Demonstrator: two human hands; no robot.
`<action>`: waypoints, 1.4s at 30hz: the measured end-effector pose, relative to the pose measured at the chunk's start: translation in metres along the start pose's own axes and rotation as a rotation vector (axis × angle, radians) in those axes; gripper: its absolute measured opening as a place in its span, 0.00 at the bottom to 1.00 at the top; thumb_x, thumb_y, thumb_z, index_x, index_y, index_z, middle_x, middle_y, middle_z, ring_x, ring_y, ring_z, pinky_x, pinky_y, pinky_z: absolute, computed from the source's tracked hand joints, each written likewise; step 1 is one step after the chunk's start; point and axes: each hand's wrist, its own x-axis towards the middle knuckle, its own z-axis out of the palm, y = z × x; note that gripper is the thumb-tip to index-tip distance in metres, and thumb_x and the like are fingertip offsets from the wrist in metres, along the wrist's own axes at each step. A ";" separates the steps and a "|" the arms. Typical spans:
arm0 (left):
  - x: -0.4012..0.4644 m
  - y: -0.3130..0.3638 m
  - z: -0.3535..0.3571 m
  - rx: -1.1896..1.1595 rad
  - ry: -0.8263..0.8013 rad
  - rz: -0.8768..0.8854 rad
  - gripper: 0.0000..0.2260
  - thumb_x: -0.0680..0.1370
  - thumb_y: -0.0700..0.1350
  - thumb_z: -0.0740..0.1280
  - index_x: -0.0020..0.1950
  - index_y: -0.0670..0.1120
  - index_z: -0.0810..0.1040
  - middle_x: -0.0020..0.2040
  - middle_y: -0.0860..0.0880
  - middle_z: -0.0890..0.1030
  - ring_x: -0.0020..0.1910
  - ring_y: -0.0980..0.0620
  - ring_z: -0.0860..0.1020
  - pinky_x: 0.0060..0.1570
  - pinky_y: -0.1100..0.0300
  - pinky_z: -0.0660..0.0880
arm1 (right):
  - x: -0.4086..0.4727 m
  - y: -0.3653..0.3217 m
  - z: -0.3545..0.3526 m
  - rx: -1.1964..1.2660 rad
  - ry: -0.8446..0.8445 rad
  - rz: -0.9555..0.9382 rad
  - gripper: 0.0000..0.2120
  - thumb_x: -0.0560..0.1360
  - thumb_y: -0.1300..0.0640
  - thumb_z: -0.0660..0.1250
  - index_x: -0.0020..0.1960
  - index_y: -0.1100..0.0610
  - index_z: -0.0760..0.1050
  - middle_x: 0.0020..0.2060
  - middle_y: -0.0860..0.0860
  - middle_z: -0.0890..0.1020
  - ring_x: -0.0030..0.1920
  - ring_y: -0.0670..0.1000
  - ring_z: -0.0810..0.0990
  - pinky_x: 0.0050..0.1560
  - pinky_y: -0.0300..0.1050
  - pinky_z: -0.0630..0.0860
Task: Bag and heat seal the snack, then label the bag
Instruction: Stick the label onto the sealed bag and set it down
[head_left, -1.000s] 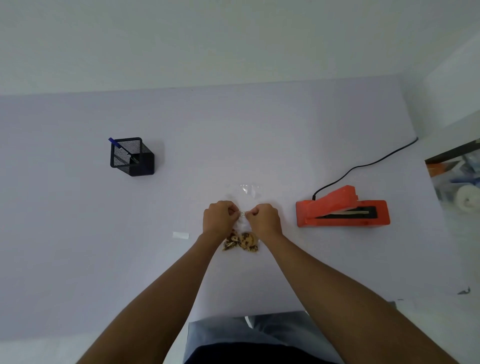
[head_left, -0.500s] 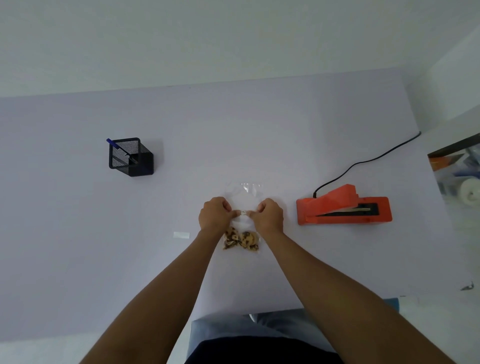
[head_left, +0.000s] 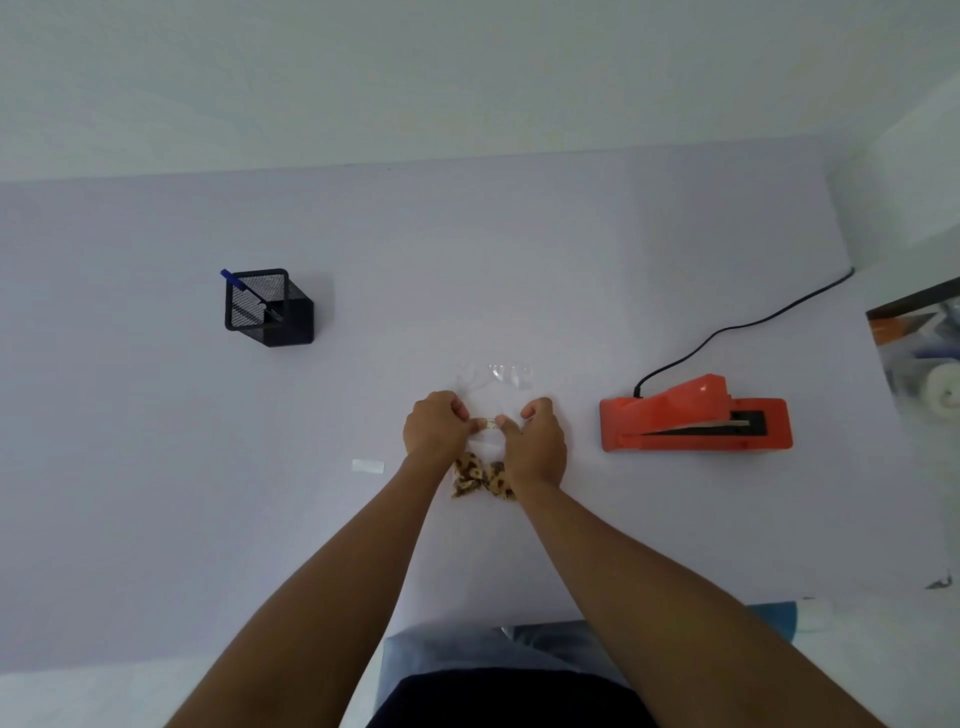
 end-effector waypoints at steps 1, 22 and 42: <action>0.000 0.000 0.000 0.004 -0.002 0.006 0.13 0.70 0.54 0.77 0.37 0.51 0.75 0.35 0.55 0.78 0.34 0.56 0.77 0.31 0.63 0.67 | 0.001 0.002 -0.001 0.001 0.006 -0.004 0.13 0.75 0.51 0.72 0.48 0.52 0.68 0.40 0.47 0.77 0.38 0.50 0.77 0.35 0.42 0.70; -0.003 -0.005 0.024 0.056 0.132 0.114 0.13 0.76 0.54 0.71 0.42 0.47 0.71 0.39 0.52 0.76 0.38 0.50 0.75 0.35 0.58 0.70 | 0.009 0.003 -0.001 0.020 -0.027 0.053 0.09 0.76 0.54 0.71 0.50 0.53 0.71 0.40 0.49 0.80 0.40 0.52 0.79 0.40 0.45 0.74; -0.075 -0.024 0.026 -0.286 0.069 -0.088 0.19 0.82 0.49 0.62 0.70 0.44 0.66 0.63 0.40 0.75 0.56 0.42 0.78 0.55 0.49 0.77 | -0.039 0.030 -0.026 0.172 -0.243 0.010 0.12 0.80 0.60 0.66 0.63 0.56 0.72 0.50 0.51 0.80 0.49 0.51 0.81 0.47 0.37 0.77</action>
